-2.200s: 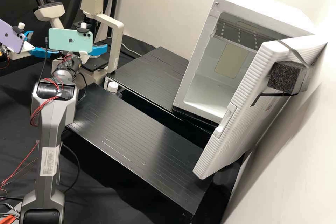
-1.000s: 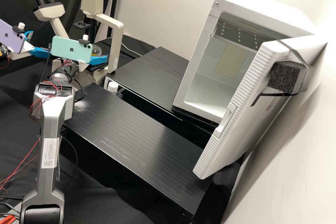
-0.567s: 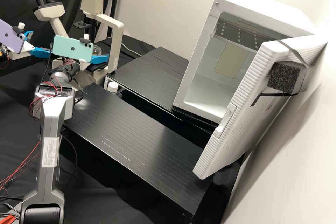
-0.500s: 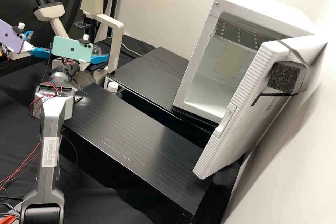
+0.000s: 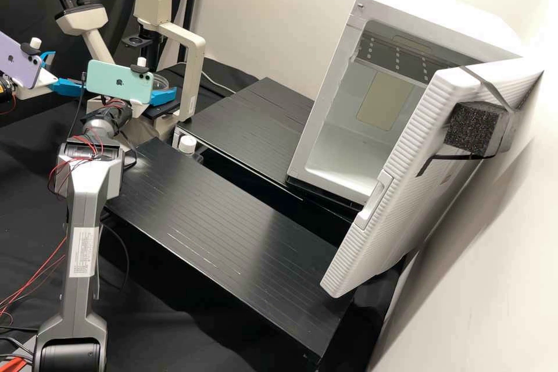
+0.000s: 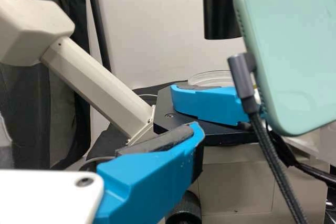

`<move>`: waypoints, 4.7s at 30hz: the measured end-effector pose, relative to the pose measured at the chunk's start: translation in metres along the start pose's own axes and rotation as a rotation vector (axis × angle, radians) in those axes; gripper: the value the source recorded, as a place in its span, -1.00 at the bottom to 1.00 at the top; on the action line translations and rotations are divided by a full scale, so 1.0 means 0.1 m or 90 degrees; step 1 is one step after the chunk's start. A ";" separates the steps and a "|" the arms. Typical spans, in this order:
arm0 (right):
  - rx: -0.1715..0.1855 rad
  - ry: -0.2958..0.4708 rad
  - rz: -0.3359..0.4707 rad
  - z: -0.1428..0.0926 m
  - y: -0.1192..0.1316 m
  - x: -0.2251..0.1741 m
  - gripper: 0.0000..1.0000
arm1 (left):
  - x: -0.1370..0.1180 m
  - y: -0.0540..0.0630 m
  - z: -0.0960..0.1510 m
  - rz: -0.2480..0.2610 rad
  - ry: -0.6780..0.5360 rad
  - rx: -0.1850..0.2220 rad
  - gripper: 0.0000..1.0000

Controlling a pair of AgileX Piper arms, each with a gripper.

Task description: Move the petri dish to the bench.

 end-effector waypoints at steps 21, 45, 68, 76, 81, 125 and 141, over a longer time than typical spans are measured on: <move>-0.008 -0.007 -0.003 0.01 0.00 0.00 -1.00 | 0.00 0.00 0.00 0.000 0.000 0.000 1.00; -0.008 0.032 0.051 0.20 0.40 -0.59 -1.00 | 0.00 0.00 0.00 0.000 0.000 0.000 1.00; -0.001 0.022 0.151 0.91 0.81 -2.12 -1.00 | 0.00 0.00 0.00 0.000 0.000 0.000 1.00; -0.007 0.001 0.229 1.24 0.99 -2.81 -1.00 | 0.00 0.00 0.00 0.000 0.000 0.000 1.00; -0.032 -0.043 0.251 1.46 0.96 -3.09 -1.00 | 0.00 0.00 0.00 0.000 0.000 0.000 1.00; -0.033 -0.169 0.259 2.04 0.81 -3.48 1.00 | 0.00 0.00 0.00 0.000 0.000 0.000 1.00; -0.034 -0.165 0.331 1.92 0.91 -3.65 1.00 | 0.00 0.00 0.00 0.000 0.000 0.000 1.00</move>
